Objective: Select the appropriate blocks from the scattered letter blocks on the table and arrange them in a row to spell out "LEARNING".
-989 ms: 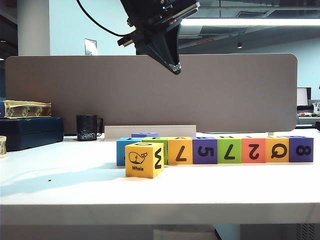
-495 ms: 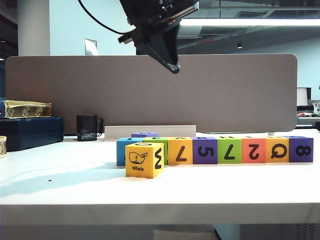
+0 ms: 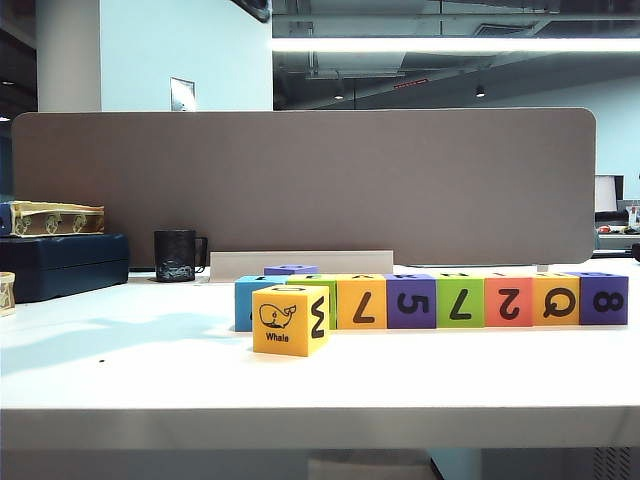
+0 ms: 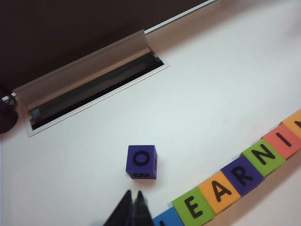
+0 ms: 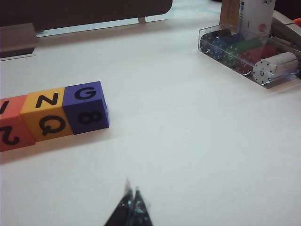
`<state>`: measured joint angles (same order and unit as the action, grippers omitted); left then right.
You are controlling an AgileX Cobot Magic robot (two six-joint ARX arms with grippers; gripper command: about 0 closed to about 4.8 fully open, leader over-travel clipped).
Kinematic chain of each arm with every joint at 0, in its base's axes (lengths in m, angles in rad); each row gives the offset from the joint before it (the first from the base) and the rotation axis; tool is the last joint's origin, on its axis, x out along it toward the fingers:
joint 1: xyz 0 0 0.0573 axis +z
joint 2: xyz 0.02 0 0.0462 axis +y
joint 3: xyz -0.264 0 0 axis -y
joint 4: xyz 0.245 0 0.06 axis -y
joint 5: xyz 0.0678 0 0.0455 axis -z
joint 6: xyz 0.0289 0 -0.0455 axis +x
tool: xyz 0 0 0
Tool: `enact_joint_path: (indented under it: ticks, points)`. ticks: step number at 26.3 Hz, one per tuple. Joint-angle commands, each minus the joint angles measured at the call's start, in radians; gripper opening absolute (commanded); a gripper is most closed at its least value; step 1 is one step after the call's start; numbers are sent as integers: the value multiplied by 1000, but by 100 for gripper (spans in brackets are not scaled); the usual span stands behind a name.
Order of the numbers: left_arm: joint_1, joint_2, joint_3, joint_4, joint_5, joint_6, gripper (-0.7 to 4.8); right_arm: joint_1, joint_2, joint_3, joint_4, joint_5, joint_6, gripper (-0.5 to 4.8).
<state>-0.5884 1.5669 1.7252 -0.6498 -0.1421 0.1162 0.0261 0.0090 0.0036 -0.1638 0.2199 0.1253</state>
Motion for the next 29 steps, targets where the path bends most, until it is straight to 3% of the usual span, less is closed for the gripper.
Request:
enact_joint_path:
  ticks: [1,3,12,23,29]
  points:
    - [31,-39,-13,-18,15,1,-6,1,-10,-2,4,3,-2,-1]
    - [50,-72,-49,-3,15,0,-5,1,-10,-2,4,3,-2,-1]
    - [193,-359,-459,257,15,0,-5,1,-10,-2,4,2,-2,-1]
    - [438,-689,-826,318,15,-4,-5,1,-10,-2,4,3,-2,-1]
    - [534,-922,-1133,450,15,-70,-5,1,-10,-2,4,3,-2,-1]
